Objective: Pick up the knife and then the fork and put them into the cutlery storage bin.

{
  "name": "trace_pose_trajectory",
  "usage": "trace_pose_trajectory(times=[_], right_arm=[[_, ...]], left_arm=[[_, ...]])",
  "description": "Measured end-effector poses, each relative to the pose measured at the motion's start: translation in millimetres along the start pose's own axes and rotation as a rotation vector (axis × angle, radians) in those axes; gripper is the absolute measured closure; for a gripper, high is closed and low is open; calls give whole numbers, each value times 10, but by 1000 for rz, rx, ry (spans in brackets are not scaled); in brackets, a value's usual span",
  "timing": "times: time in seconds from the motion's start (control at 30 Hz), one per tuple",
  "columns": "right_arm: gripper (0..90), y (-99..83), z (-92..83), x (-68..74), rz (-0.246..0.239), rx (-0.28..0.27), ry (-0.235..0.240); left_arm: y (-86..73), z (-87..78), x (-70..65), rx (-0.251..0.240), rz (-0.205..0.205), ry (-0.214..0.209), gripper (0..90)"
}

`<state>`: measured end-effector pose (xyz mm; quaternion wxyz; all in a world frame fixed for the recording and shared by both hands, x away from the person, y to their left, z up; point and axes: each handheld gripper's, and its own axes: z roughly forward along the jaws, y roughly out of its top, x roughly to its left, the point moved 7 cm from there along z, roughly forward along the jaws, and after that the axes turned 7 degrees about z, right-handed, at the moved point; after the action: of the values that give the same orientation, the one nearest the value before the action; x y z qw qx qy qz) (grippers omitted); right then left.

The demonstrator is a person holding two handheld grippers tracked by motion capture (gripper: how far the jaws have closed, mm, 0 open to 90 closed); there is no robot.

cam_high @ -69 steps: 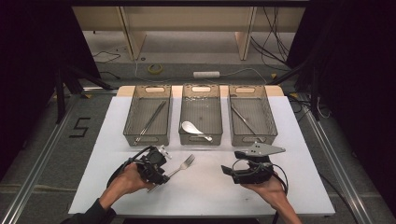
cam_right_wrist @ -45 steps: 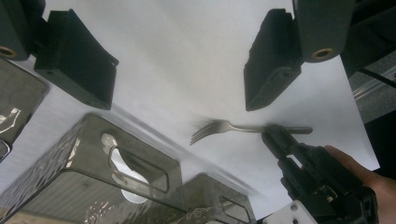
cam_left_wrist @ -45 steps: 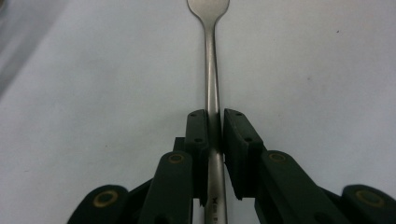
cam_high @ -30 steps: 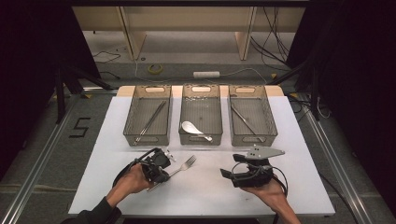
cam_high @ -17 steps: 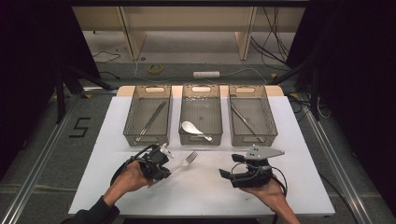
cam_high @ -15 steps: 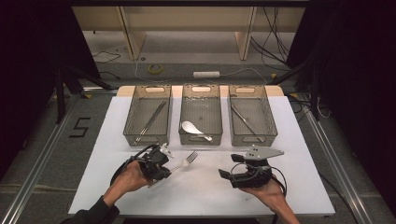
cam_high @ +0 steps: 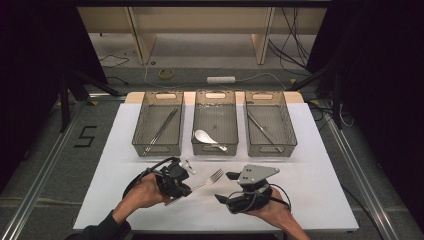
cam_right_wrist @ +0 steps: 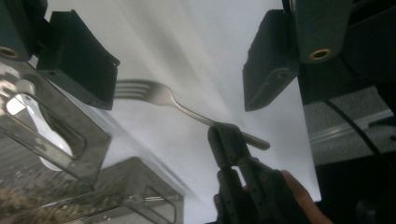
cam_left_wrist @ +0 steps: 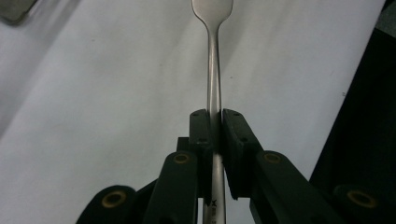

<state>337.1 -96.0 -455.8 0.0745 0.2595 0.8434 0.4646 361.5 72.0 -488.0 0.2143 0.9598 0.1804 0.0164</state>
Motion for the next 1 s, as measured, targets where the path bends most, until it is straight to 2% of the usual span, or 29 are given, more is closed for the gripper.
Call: trace_pose_trajectory(times=[0.27,0.3,0.47,0.5,0.53,0.6,0.67,0.7,0.73,0.77,1.0], right_arm=[[311,-59,186,125,-138,87,-4],[311,-59,186,125,-138,87,-4],[347,-77,274,170,-204,115,-10],[347,-77,274,170,-204,115,-10],[359,-88,304,178,-231,127,-17],[366,-95,319,181,-243,134,-23],[390,-107,352,183,-274,145,-32],[412,-118,387,192,-306,155,-44],[412,-118,387,192,-306,155,-44],[440,-131,414,206,-333,168,-50],[530,-177,498,228,-407,202,-63]], left_arm=[[79,8,-97,16,31,-31,825],[85,8,-106,18,37,-36,825],[111,9,-146,27,44,-52,825],[114,11,-151,29,47,-53,825],[120,6,-166,34,53,-64,825],[126,7,-178,34,52,-70,825],[137,6,-192,35,55,-76,824],[142,9,-201,41,58,-81,824],[142,9,-201,41,58,-81,824],[145,12,-206,42,60,-86,824],[154,19,-243,57,72,-106,824]])
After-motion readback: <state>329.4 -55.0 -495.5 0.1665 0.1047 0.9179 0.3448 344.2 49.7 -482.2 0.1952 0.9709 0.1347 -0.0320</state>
